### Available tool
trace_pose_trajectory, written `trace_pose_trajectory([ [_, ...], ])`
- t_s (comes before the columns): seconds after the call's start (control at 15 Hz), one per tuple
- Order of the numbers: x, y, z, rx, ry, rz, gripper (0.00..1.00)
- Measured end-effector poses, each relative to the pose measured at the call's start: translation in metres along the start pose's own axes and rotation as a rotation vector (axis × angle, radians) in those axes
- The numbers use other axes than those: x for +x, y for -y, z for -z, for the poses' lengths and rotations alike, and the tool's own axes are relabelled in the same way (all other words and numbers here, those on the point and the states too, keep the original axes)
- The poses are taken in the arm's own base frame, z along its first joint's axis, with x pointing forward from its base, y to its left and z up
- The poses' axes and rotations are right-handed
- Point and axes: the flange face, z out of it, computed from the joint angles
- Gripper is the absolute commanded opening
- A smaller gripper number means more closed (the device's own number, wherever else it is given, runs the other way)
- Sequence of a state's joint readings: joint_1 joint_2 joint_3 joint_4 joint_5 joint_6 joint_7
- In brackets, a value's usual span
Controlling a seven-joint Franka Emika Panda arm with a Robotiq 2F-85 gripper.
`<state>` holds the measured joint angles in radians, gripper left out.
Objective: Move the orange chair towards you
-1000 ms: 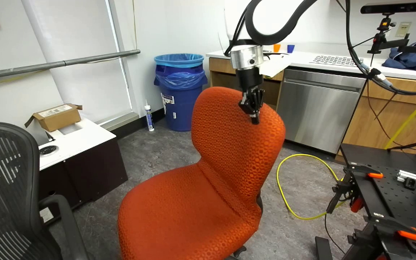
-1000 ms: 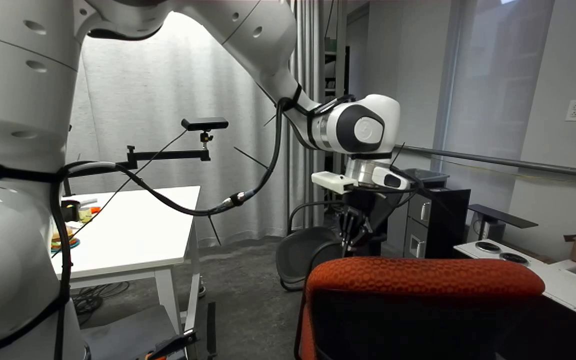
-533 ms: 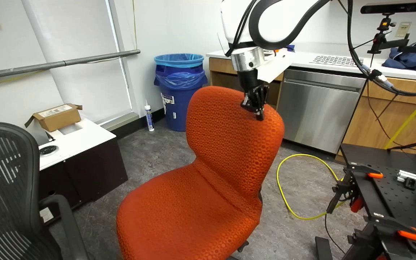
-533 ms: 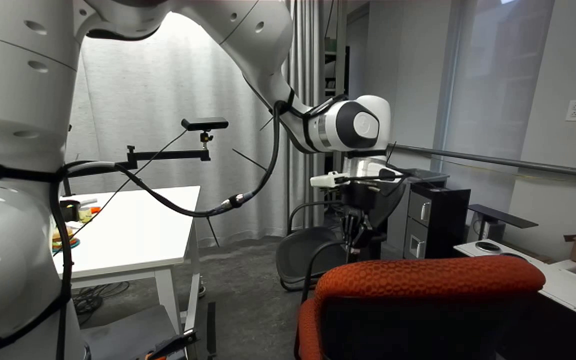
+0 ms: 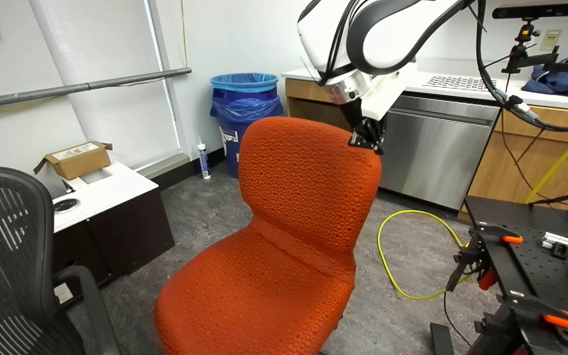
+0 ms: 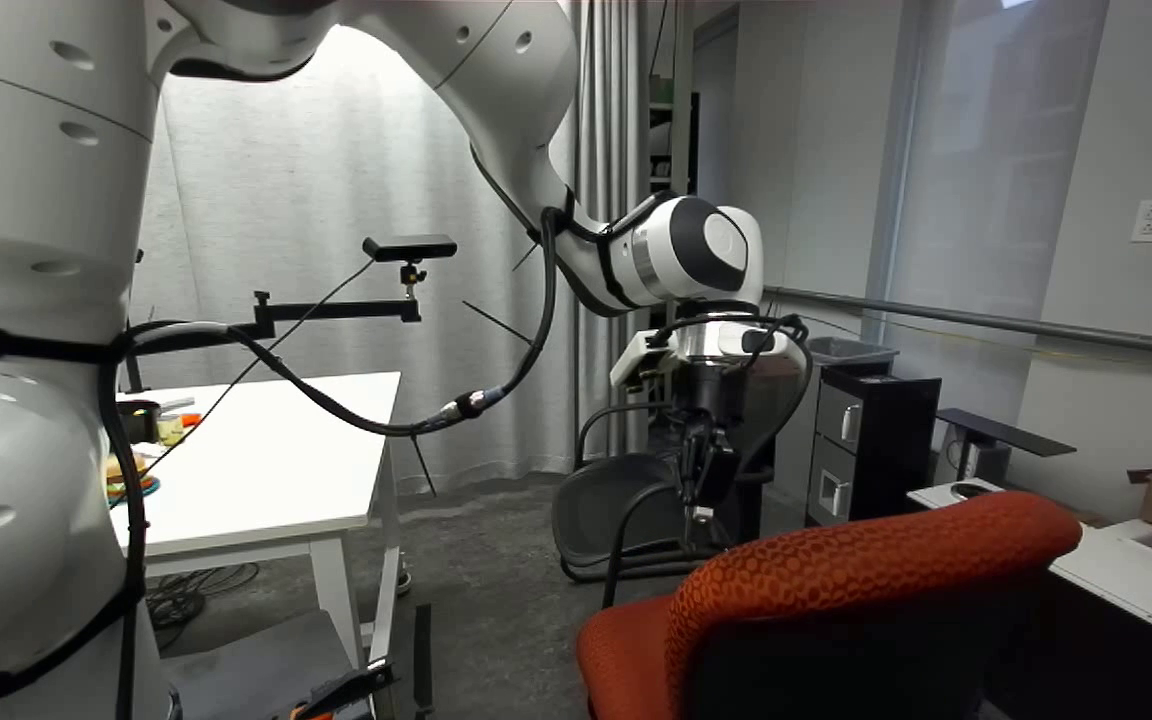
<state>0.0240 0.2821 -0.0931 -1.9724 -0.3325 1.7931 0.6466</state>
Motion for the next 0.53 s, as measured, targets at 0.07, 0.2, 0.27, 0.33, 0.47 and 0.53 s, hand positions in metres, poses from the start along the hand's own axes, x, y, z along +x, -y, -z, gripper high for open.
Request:
trace_pose_trajectory([
  [0.07, -0.0007, -0.0012, -0.0011, -0.013, 0.005, -0.004, 0.26],
  [0.2, -0.0010, -0.0014, -0.0012, -0.017, 0.006, -0.006, 0.32],
  [0.27, -0.0007, 0.0002, -0.0004, -0.005, 0.001, -0.006, 0.41],
  [0.33, 0.0001, 0.0029, 0.0013, 0.019, -0.008, -0.003, 0.23],
  [0.47, 0.0005, 0.0042, 0.0006, 0.020, -0.009, -0.001, 0.39],
  [0.53, 0.0007, 0.0046, -0.0003, 0.019, -0.007, -0.001, 0.41],
])
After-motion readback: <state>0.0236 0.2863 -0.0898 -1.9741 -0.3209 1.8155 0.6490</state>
